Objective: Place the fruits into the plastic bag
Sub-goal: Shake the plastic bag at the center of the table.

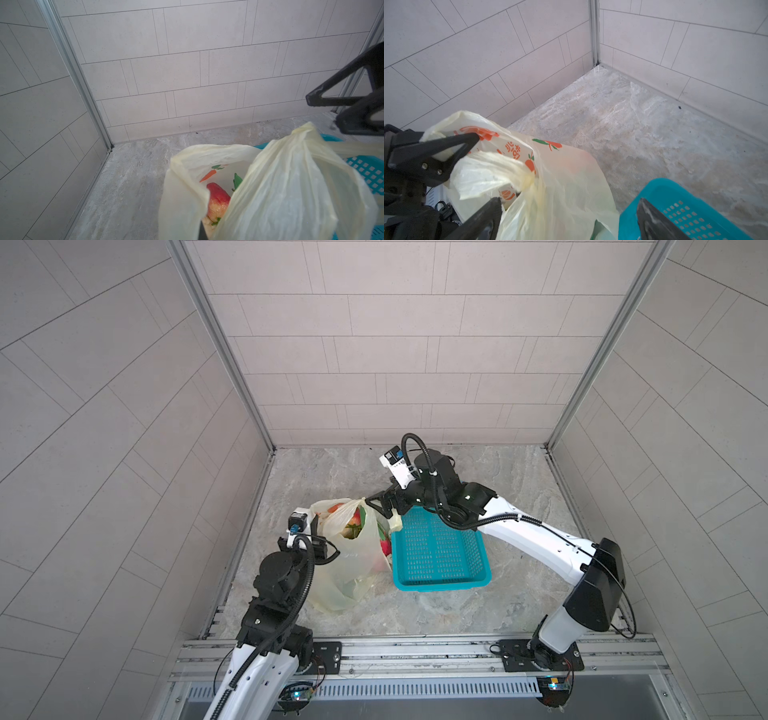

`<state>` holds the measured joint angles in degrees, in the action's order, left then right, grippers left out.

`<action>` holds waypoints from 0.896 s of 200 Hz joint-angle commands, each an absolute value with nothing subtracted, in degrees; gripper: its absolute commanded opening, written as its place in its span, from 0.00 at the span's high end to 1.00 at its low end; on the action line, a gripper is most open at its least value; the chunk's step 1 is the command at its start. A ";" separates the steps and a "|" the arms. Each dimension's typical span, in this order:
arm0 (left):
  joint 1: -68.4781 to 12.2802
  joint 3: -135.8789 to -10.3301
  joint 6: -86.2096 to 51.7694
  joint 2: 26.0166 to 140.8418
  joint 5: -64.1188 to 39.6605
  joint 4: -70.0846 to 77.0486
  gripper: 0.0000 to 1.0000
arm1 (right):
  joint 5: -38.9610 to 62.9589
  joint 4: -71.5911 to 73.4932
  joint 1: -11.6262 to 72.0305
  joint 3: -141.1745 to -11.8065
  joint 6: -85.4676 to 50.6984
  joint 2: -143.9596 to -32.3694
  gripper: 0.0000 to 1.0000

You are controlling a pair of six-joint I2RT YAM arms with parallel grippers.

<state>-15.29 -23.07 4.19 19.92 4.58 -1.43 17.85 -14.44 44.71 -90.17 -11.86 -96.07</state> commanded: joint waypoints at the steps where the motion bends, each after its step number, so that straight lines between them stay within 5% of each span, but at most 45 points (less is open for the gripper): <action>1: -15.38 -22.74 3.33 19.59 5.71 -1.58 1.00 | 15.67 -19.79 44.84 -92.60 -9.94 -99.35 0.04; 112: -15.38 -22.41 3.34 21.01 5.45 -0.82 1.00 | 13.58 -18.80 44.60 -76.32 -15.19 -90.48 0.16; 156: -15.39 -22.68 2.84 21.17 6.39 -1.41 1.00 | 15.90 -18.74 44.61 -77.74 -15.89 -89.39 0.91; 165: -15.38 -22.68 2.65 21.18 6.71 -1.47 1.00 | 16.83 -18.63 44.56 -79.03 -15.83 -89.30 1.00; 179: -15.38 -22.81 1.49 21.18 7.97 -1.33 1.00 | 18.02 -18.54 44.56 -82.07 -15.50 -89.43 1.00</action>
<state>-15.29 -22.92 3.29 21.19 5.87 -2.02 15.44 -19.86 44.56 -77.30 -15.75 -91.88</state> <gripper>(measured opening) 0.044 0.054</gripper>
